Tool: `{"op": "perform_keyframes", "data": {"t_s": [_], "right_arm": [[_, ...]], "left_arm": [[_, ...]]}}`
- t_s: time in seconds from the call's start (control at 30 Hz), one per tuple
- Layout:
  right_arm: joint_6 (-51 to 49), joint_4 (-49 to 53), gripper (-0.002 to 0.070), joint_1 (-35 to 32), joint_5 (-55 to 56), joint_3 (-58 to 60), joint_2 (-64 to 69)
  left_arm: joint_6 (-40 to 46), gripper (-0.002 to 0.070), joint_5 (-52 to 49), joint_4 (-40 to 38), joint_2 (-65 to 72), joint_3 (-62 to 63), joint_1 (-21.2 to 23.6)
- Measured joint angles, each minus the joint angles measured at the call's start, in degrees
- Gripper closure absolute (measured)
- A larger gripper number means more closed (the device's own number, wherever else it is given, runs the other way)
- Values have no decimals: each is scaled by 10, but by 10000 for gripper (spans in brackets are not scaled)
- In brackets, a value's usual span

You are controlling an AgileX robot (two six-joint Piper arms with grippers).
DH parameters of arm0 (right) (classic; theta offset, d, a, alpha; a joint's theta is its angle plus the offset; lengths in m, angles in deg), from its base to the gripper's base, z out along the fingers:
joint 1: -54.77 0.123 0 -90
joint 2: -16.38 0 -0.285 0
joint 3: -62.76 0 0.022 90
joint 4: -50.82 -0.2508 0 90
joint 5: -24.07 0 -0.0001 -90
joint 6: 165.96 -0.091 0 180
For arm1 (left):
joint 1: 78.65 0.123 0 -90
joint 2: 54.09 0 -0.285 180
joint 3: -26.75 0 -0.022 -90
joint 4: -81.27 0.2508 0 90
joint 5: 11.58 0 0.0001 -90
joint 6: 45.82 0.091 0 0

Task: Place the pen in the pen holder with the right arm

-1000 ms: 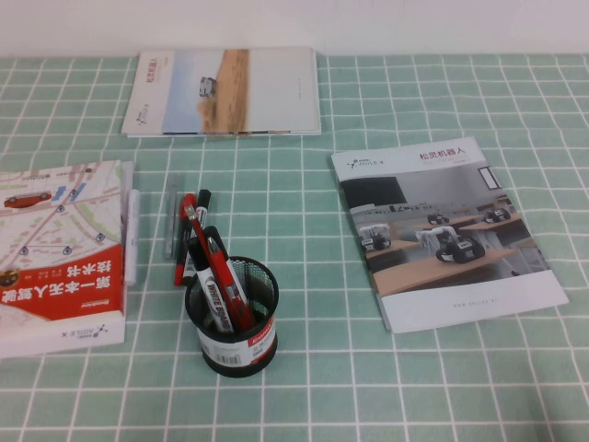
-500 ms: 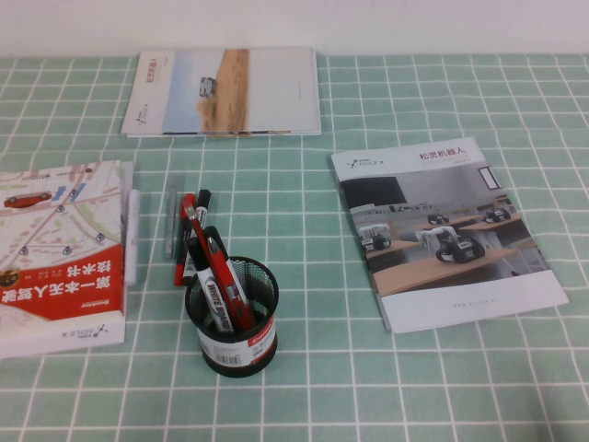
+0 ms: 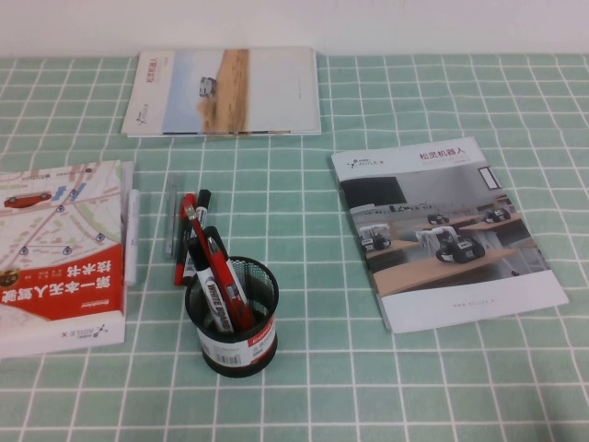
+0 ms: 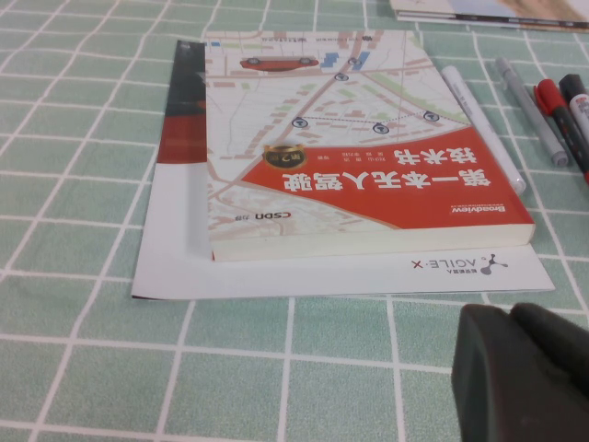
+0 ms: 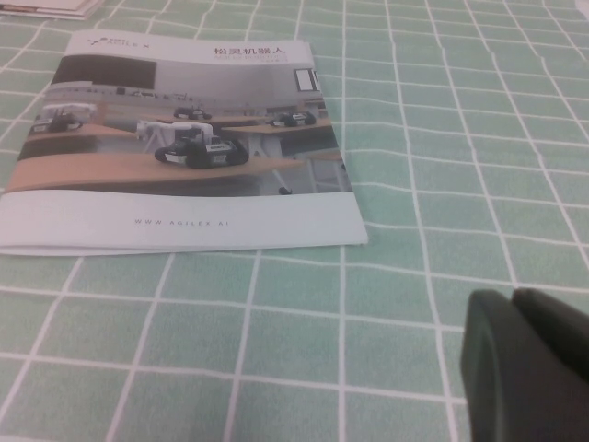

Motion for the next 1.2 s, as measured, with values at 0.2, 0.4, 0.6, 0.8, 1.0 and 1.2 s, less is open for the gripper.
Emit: {"op": "perform_keyframes", "data": {"t_s": [0.2,0.4,0.6,0.8,1.0,1.2], "right_arm": [[0,0,695,0,0,0,0],[0,0,695,0,0,0,0],[0,0,695,0,0,0,0],[0,0,695,0,-4,0,0],[0,-1,695,0,-8,0,0],[0,-2,695,0,-8,0,0]], "left_arm": [[0,679,0,0,0,0,0],[0,679,0,0,0,0,0],[0,679,0,0,0,0,0],[0,679,0,0,0,0,0],[0,679,0,0,0,0,0],[0,679,0,0,0,0,0]]}}
